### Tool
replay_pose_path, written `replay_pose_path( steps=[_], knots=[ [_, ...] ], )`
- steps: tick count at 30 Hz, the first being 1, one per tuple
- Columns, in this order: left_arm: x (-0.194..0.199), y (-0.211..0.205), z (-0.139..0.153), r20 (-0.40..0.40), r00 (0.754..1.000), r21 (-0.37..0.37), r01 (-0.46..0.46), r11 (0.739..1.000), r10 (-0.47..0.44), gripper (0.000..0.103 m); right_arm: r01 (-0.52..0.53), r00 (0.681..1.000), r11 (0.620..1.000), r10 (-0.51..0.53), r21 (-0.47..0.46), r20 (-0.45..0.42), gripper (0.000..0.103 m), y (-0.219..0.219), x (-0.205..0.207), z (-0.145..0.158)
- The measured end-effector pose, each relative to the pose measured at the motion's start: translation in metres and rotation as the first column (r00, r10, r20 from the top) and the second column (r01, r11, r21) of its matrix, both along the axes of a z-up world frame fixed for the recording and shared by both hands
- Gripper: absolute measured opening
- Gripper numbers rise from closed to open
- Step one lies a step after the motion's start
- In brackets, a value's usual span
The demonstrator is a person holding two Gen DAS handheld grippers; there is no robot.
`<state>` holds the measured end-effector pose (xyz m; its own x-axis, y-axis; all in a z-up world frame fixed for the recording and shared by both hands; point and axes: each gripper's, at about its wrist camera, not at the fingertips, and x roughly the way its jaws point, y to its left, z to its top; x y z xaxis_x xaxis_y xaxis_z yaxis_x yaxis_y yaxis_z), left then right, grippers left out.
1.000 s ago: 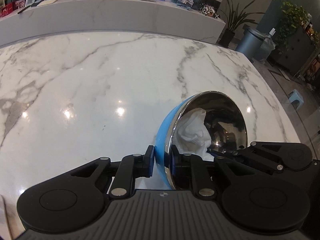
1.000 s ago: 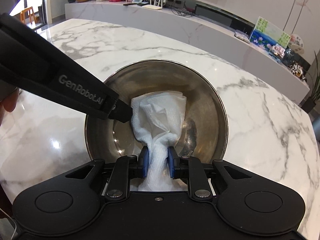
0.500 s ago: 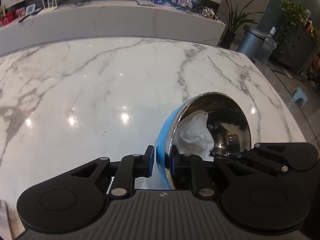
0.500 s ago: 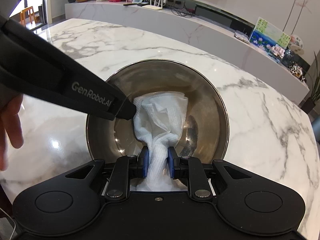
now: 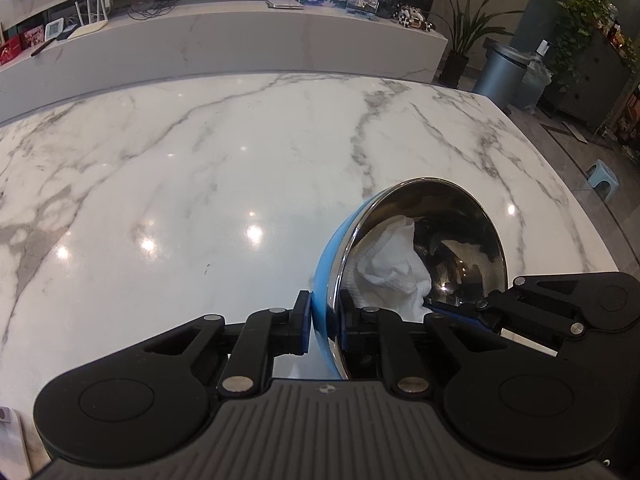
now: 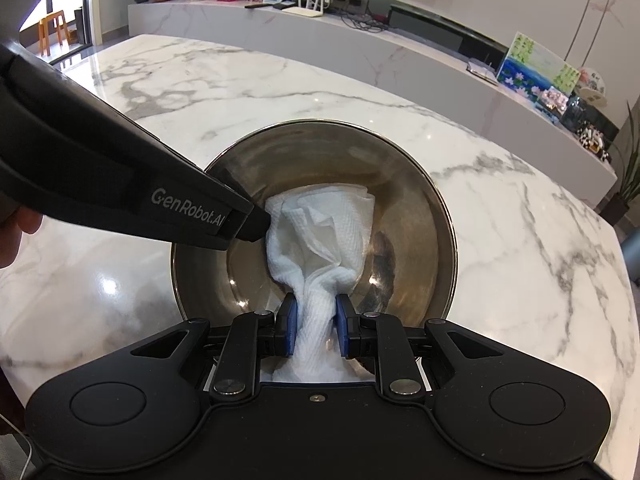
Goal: Clean bowl
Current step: 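Wipe around the bowl's inner wall with the cloth in the right tool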
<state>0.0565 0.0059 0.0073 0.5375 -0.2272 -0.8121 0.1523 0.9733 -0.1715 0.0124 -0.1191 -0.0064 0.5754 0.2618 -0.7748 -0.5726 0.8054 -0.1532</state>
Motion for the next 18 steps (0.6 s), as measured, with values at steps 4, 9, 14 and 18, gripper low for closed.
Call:
replay_pose_path(
  steps=[4, 9, 14, 18],
  knots=[
    [0.0, 0.0, 0.0, -0.001, 1.0, 0.003, -0.001, 1.0, 0.001, 0.011, -0.005, 0.999, 1.0, 0.005, -0.006, 0.037, 0.022, -0.001, -0.002, 0.005],
    [0.0, -0.002, 0.001, 0.004, 1.0, 0.012, 0.004, 1.0, -0.004, 0.011, 0.005, 0.999, 1.0, -0.006, 0.028, 0.05, 0.03, -0.005, 0.0, 0.009],
    [0.0, -0.002, 0.0, 0.007, 1.0, 0.013, 0.008, 1.0, -0.008, 0.011, 0.026, 1.0, 0.998, -0.026, 0.061, 0.006, 0.03, -0.005, 0.007, 0.004],
    [0.0, -0.003, 0.001, 0.012, 1.0, 0.014, 0.011, 1.0, -0.011, 0.011, 0.029, 1.0, 0.998, -0.028, 0.062, -0.012, 0.029, -0.005, 0.011, 0.002]
  ],
)
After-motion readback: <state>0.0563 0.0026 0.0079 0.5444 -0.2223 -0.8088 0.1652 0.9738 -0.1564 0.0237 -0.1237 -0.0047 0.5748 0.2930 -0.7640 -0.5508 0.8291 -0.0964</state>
